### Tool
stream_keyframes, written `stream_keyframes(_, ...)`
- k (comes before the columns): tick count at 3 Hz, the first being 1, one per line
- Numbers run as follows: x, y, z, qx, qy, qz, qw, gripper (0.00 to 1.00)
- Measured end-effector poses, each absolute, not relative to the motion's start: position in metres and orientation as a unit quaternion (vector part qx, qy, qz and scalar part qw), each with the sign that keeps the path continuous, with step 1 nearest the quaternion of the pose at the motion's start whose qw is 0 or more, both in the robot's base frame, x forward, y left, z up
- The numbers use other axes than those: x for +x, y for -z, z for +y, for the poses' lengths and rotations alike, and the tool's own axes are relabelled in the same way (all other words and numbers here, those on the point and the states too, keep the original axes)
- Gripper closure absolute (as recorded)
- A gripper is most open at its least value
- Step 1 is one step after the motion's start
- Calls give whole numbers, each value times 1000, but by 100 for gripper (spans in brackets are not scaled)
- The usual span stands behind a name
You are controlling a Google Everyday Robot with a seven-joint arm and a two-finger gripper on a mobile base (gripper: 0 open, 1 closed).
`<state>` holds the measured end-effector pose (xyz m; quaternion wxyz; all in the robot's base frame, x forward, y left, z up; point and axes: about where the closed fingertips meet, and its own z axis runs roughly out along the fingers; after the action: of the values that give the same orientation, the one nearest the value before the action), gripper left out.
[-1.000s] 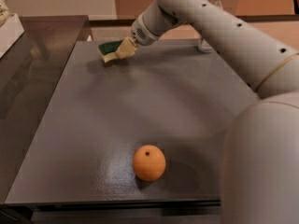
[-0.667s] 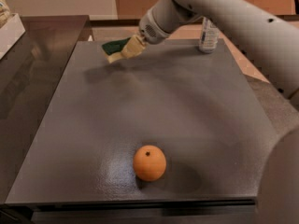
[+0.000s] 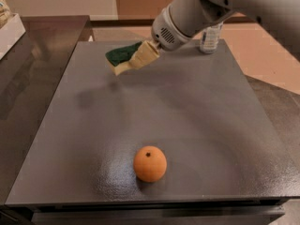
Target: Move sponge near orange
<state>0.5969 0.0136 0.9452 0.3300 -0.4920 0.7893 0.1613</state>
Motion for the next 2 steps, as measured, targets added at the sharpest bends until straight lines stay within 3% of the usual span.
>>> stream_keyframes(2,523,-947,-8,-491,-155,796,319,100)
